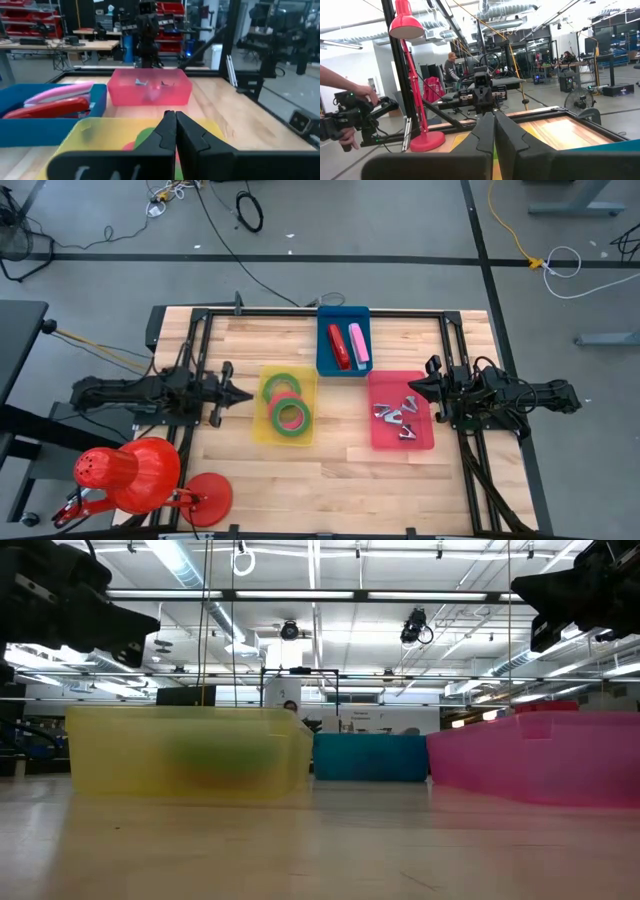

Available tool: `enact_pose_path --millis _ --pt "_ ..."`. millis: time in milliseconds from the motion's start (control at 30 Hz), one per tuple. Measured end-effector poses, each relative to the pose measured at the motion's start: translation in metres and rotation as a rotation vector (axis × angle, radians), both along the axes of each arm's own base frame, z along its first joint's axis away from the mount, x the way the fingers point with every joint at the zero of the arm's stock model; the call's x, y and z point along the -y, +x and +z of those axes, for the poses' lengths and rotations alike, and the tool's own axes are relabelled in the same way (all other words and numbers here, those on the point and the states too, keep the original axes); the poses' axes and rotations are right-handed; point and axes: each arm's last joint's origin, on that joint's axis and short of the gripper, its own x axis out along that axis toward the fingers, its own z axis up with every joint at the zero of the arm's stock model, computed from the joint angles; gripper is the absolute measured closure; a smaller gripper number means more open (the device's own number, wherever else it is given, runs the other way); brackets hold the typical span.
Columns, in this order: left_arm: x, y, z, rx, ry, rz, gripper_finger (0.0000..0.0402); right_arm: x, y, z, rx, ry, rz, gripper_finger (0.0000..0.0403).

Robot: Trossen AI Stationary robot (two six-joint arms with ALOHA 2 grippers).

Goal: Pick and place Stapler, Stapler remover, tape
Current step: Return to Home Position

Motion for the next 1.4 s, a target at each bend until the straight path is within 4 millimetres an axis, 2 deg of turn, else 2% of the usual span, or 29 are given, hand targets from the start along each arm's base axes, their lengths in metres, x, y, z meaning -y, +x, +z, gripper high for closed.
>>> enact_pose_path --millis 1400 --pt "-0.0008 -0.0037 0.0077 0.096 -0.026 0.027 0.0392 0.0000 0.0000 -0.0001 0.000 0.000 0.000 0.0386"
